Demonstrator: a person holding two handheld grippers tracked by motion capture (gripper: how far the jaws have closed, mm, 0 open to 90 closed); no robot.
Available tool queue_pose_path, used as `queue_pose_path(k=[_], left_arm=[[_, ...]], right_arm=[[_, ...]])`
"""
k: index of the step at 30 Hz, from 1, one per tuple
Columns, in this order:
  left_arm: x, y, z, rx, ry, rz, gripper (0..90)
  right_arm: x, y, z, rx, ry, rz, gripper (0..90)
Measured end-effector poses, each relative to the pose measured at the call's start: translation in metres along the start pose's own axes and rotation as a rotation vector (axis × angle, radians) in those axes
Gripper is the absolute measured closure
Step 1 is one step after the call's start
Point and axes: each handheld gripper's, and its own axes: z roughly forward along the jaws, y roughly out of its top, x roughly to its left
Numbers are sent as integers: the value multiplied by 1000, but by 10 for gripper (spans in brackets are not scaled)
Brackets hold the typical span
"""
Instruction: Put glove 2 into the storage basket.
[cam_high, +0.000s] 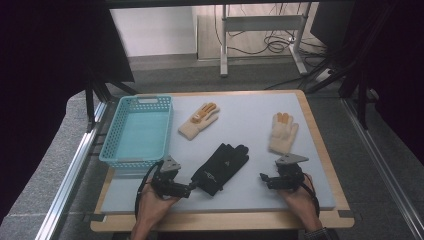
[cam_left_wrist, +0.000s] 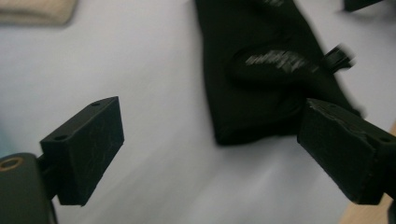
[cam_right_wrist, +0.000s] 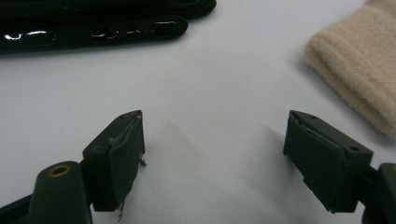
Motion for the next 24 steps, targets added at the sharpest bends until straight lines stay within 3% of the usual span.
queue_pose_path(k=[3,6,12,16,22,24], left_arm=[[-13,23,12,27,-21,23,37],[-17,33,20,46,-36,40,22],[-18,54,54,112,-74,26,8],[-19,63,73,134,-78,16,2],[-21,66,98,216,-27,37,0],[-22,63,101,226,-44,26,0]], right_arm=[[0,0,0,0,0,0,199],[0,0,0,0,0,0,199],[0,0,0,0,0,0,199],[0,0,0,0,0,0,199],[0,0,0,0,0,1,199],[0,0,0,-1,0,-1,199]])
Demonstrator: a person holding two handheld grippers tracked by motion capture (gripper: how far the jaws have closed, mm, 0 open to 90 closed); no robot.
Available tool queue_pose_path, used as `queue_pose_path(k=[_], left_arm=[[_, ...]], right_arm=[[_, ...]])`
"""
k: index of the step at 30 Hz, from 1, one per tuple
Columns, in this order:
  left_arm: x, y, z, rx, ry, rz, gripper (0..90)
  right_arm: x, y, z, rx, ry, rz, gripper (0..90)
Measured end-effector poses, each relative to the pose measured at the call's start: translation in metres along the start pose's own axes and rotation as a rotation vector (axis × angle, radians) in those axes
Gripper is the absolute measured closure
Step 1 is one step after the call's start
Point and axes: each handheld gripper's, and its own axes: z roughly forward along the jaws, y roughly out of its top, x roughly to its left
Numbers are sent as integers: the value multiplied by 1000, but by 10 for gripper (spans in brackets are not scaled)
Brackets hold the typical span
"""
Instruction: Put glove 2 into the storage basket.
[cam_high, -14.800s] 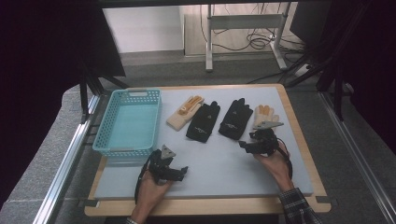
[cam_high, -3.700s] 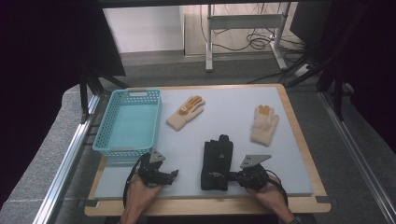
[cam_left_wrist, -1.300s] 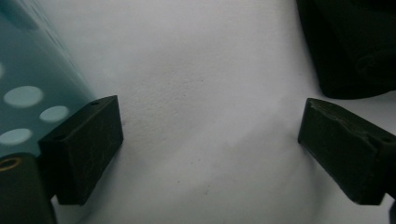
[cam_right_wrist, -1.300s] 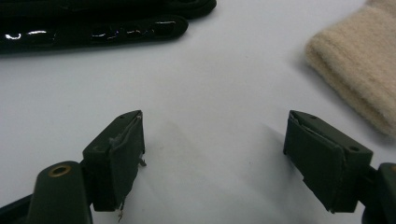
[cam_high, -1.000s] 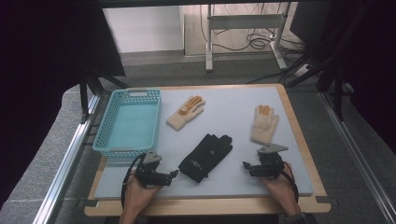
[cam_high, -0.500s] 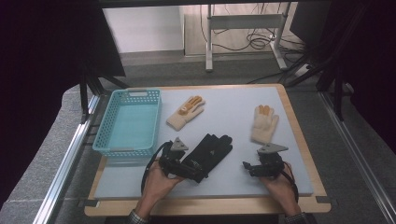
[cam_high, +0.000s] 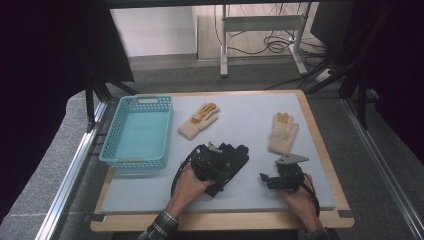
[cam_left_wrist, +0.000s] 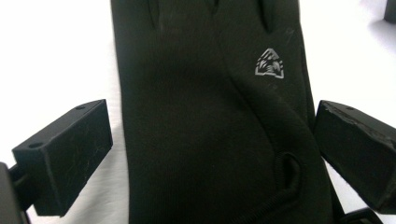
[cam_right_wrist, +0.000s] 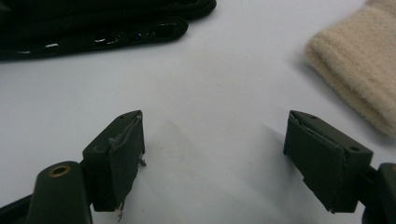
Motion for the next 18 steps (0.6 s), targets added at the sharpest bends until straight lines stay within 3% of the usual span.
queue_pose_path(k=[1,6,11,14,18], left_arm=[[-1,-1,2,7,-11,0,0],[-21,-5,5,52,58,75,0],[-24,-5,4,61,56,77,0],[-22,-3,0,73,65,83,81],[-15,-2,-7,79,64,89,268]], right_arm=[[0,0,0,0,0,0,199],[0,0,0,1,0,2,199],[0,0,0,1,0,1,199],[0,0,0,2,0,2,199],[0,0,0,1,0,0,199]])
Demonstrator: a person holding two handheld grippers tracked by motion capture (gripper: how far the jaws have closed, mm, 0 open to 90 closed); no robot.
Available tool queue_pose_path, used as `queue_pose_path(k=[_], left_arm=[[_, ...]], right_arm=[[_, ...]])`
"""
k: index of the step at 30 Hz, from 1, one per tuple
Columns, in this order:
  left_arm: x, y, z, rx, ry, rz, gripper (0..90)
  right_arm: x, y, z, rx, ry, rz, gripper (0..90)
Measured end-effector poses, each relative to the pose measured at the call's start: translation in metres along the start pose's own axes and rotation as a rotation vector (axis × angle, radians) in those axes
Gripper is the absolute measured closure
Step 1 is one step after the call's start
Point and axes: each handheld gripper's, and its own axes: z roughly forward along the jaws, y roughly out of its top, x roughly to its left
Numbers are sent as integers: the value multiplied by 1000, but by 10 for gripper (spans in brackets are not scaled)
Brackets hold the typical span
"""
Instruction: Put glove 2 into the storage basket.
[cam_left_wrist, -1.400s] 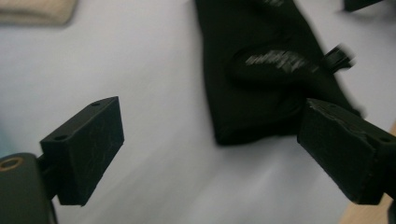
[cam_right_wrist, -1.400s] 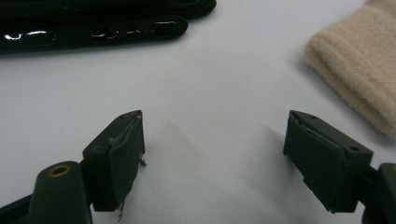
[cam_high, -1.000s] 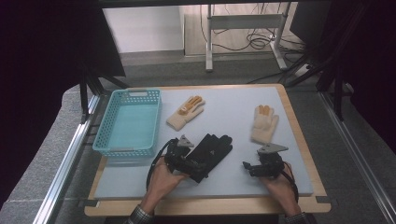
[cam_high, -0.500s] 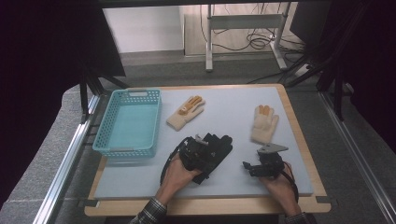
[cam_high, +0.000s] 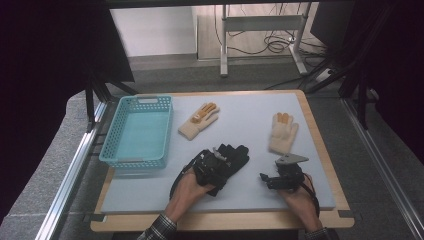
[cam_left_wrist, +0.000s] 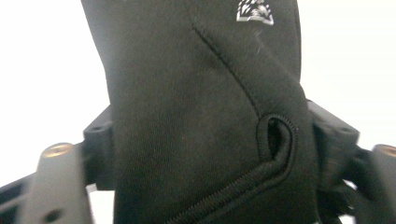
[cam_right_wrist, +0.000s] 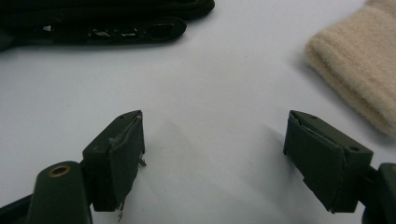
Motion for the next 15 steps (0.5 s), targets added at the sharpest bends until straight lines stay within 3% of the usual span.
queue_pose_path(k=[6,10,15], left_arm=[[9,-1,-6,-7,1,7,560],[11,-2,-9,-19,-11,15,617],[18,-1,-15,-32,-16,-6,623]], right_arm=[[0,0,0,0,0,1,199],[0,0,0,1,0,2,199],[0,0,0,0,0,0,199]])
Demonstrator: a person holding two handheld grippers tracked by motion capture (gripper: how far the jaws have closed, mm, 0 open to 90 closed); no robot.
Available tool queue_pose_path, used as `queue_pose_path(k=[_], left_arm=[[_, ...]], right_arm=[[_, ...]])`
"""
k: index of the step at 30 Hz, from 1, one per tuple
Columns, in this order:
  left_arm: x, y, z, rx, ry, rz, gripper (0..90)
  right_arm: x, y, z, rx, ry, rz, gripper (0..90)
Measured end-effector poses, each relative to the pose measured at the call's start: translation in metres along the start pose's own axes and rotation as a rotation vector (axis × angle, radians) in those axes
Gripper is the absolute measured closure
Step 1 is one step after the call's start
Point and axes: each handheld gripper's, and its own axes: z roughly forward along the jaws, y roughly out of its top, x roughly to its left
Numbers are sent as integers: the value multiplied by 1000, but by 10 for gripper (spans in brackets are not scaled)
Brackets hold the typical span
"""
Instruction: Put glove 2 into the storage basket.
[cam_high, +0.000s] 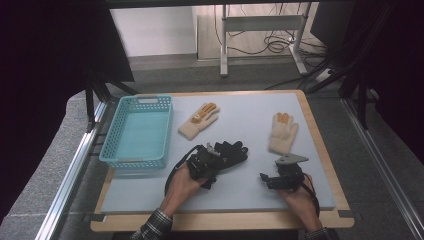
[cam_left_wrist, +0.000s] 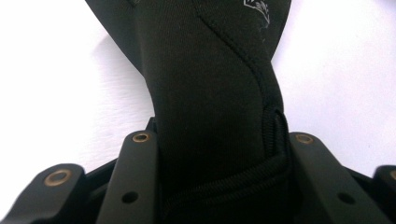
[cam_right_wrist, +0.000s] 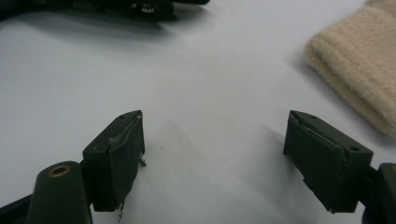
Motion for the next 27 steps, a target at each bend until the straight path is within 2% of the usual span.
queue_pose_path(k=[5,16,23,27], left_arm=[[8,6,-14,-34,11,-19,620],[26,17,-39,-61,74,-8,610],[41,27,-55,-82,104,-38,608],[54,31,-65,-100,117,-71,606]], right_arm=[[0,0,0,0,0,0,199],[0,0,0,0,1,0,199],[0,0,0,-1,0,0,199],[0,0,0,-1,1,0,199]])
